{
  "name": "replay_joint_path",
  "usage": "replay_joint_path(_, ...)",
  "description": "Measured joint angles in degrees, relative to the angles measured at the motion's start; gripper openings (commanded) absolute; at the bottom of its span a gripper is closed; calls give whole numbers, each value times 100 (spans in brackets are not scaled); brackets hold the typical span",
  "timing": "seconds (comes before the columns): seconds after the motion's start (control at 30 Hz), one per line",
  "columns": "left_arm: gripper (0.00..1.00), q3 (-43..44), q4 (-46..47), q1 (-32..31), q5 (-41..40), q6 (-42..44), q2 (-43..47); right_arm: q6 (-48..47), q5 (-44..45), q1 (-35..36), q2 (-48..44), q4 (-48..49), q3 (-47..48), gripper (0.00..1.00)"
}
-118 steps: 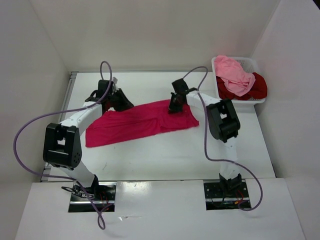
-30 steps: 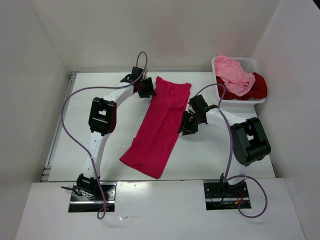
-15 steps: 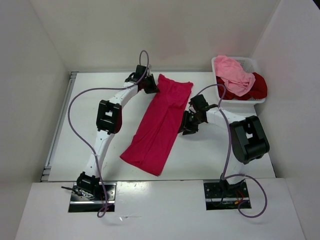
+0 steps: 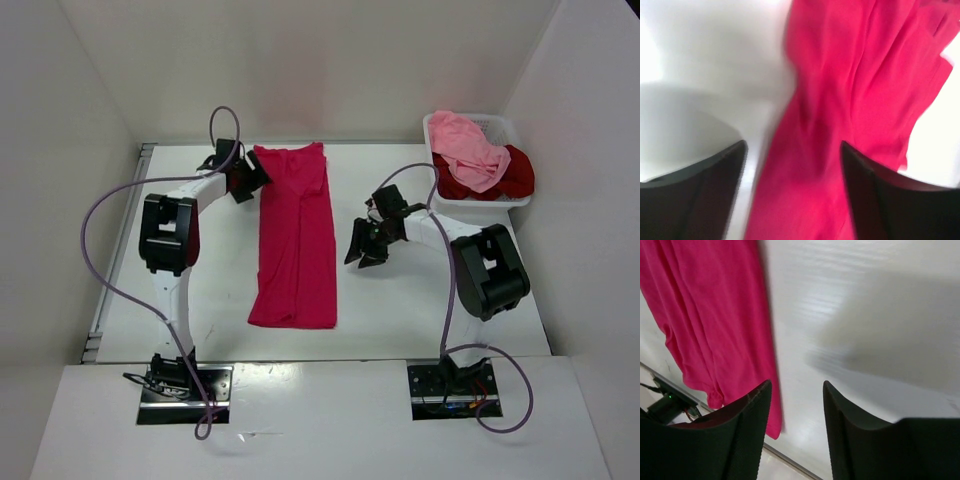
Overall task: Fold and stack the t-shirts
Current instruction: Rotate the tshirt 90 degrees
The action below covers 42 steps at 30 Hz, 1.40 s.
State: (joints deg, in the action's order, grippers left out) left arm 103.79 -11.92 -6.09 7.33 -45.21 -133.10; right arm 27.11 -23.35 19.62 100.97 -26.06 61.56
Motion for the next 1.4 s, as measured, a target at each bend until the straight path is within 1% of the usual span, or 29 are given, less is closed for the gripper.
replay_joint_path(0.03, 94, -363, -2, -22, -37, 9, 284, 7, -15, 114, 0, 0, -9, 55)
replay_joint_path(0.1, 100, -1121, 76, -39, -133, 15, 839, 52, -42, 452, -4, 72, -92, 57)
replay_joint_path(0.2, 100, -2347, 131, -70, -201, 22, 1851, 238, -151, 1045, -101, 319, -490, 57)
replay_joint_path(0.23, 98, -2726, 186, -70, -199, 20, 2159, 343, -188, 1217, -149, 348, -654, 57)
replay_joint_path(0.27, 89, -3123, 186, -70, -181, 20, 2498, 442, -210, 1357, -199, 376, -811, 57)
replay_joint_path(0.3, 64, -3539, 173, -70, -144, 13, 2861, 557, -308, 1443, -260, 389, -946, 57)
replay_joint_path(0.37, 42, -4218, 168, -70, -98, -26, 3427, 708, -323, 1539, -407, 461, -1134, 57)
replay_joint_path(0.43, 28, -4795, -46, -96, -83, -9, 3936, 841, -319, 1567, -516, 557, -1290, 53)
replay_joint_path(0.47, 28, -5012, -142, -122, -76, -17, 4133, 931, -306, 1578, -564, 619, -1375, 49)
replay_joint_path(0.5, 28, -5268, -245, -162, -83, -20, 4385, 1012, -315, 1591, -601, 686, -1456, 48)
replay_joint_path(0.57, 27, -5624, -520, -238, -79, -52, 4806, 1185, -358, 1670, -649, 809, -1600, 48)
replay_joint_path(0.67, 27, -5978, -885, -308, -70, -199, 5396, 1377, -431, 1921, -662, 1008, -1727, 30)
replay_joint_path(0.7, 29, -6026, -1003, -308, -72, -256, 5539, 1440, -422, 1993, -662, 1056, -1779, 19)
replay_joint_path(0.8, 30, -6063, -1248, -308, -105, -350, 5897, 1591, -367, 2100, -662, 1060, -1886, 5)
replay_joint_path(0.87, 30, -6120, -1259, -306, -33, -365, 6085, 1659, -275, 2100, -693, 1036, -1888, 1)
replay_joint_path(0.93, 26, -6234, -1285, -313, 90, -334, 6199, 1694, -136, 2096, -798, 988, -1906, 1)
replay_joint_path(1.0, 26, -6347, -1377, -417, 175, -297, 6175, 1698, -20, 2068, -1056, 942, -2020, 3)
replay_joint_path(1.07, 26, -6406, -1515, -708, 247, -302, 6054, 1716, 76, 2039, -1333, 852, -2146, 8)
replay_joint_path(1.1, 26, -6426, -1556, -927, 310, -304, 5960, 1735, 122, 2031, -1443, 798, -2186, 13)
replay_joint_path(1.13, 29, -6448, -1585, -1088, 361, -317, 5897, 1759, 153, 2026, -1506, 739, -2203, 24)
replay_joint_path(1.17, 34, -6474, -1644, -1272, 424, -326, 5853, 1784, 175, 2020, -1554, 713, -2216, 27)
replay_joint_path(1.2, 45, -6505, -1705, -1408, 476, -350, 5849, 1805, 184, 2020, -1589, 682, -2223, 30)
replay_joint_path(1.23, 49, -6551, -1742, -1495, 511, -372, 5875, 1827, 186, 2020, -1615, 651, -2227, 36)
replay_joint_path(1.3, 56, -6669, -1814, -1558, 566, -476, 5993, 1849, 199, 2020, -1685, 568, -2229, 39)
replay_joint_path(1.4, 59, -6763, -1967, -1628, 584, -623, 6148, 1847, 192, 2020, -1777, 496, -2229, 40)
